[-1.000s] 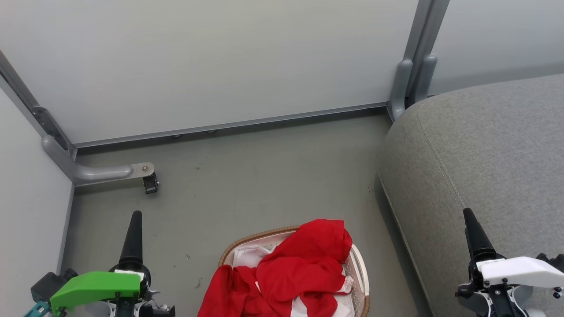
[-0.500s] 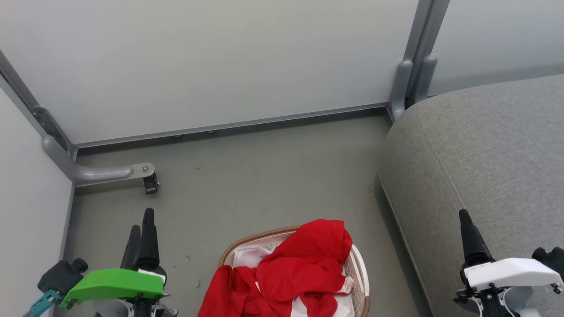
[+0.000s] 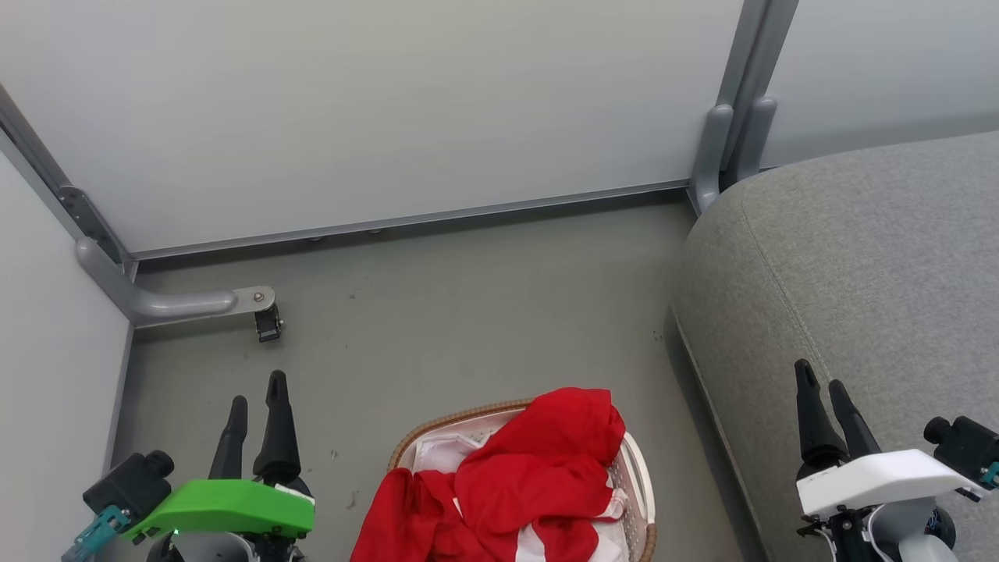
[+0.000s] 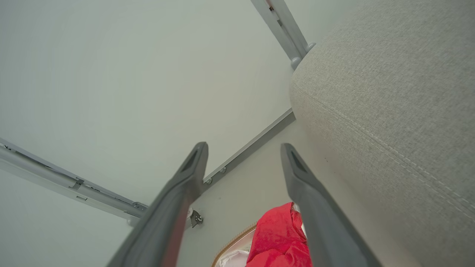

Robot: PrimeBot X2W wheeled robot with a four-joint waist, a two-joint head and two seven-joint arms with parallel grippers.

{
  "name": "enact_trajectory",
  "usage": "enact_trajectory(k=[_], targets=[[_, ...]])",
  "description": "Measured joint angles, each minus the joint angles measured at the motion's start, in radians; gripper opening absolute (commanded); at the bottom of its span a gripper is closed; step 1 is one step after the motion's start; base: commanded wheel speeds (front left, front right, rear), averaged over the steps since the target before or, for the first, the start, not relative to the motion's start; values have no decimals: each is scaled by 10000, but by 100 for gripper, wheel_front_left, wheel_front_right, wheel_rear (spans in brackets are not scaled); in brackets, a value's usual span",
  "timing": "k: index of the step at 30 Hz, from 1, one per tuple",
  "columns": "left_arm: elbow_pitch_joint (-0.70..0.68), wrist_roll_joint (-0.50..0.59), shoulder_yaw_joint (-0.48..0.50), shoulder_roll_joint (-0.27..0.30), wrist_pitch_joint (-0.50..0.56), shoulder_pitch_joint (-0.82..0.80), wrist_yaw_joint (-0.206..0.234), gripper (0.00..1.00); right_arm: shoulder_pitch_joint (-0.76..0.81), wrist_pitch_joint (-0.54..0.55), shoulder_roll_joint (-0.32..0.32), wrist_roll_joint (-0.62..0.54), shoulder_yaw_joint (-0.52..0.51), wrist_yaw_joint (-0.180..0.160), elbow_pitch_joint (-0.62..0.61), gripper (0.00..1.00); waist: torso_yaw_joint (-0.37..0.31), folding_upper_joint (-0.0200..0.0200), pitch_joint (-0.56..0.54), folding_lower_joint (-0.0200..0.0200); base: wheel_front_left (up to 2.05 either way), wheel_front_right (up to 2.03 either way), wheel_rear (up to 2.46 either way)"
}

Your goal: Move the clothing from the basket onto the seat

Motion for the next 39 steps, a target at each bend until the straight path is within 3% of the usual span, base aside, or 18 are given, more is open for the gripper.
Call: enact_trajectory(k=[18, 39], targets=[[161, 1979, -255, 10, -476, 57, 245, 100, 81, -491, -31, -2600, 257, 0, -96, 100, 91, 0, 83, 0, 0, 0, 0], [460, 3670, -458, 19, -976, 87, 280, 100, 143, -993, -59, -4571, 424, 0, -23, 100, 207, 0, 163, 0, 0, 0, 0]])
